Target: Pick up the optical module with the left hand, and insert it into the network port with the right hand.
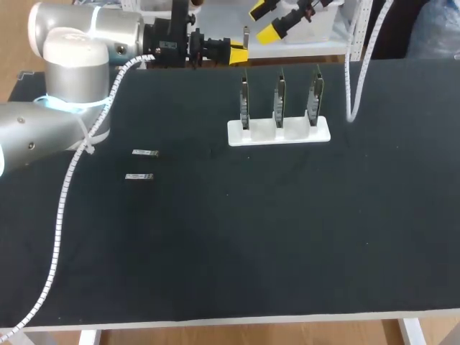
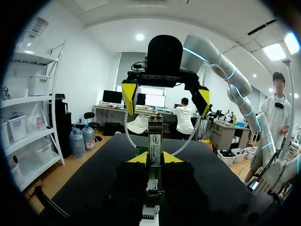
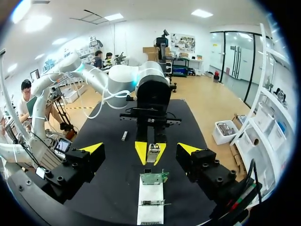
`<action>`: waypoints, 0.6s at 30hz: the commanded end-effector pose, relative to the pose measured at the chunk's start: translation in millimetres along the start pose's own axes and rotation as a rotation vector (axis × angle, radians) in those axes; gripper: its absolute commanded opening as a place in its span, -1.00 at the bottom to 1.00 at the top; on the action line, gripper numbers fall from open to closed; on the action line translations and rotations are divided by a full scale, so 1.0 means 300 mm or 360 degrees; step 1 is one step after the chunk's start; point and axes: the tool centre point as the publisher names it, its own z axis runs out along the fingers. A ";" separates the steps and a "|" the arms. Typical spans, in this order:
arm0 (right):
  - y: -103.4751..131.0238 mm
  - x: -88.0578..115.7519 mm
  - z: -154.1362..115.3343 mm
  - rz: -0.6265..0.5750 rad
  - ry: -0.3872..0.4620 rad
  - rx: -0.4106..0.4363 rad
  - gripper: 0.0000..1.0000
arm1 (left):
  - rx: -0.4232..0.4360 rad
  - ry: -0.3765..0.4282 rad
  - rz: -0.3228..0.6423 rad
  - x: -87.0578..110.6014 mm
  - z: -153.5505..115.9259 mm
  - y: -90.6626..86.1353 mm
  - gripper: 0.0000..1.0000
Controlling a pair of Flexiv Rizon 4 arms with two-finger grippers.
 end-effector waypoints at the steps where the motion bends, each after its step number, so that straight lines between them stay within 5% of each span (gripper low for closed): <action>1: -0.041 -0.006 0.015 0.0009 -0.0010 -0.0223 1.00 | 0.0002 0.0003 0.0000 -0.001 0.002 0.005 -1.00; 18: -0.076 -0.012 0.059 0.0034 -0.0013 -0.0231 1.00 | 0.0002 0.0003 0.0000 -0.001 0.002 0.005 -1.00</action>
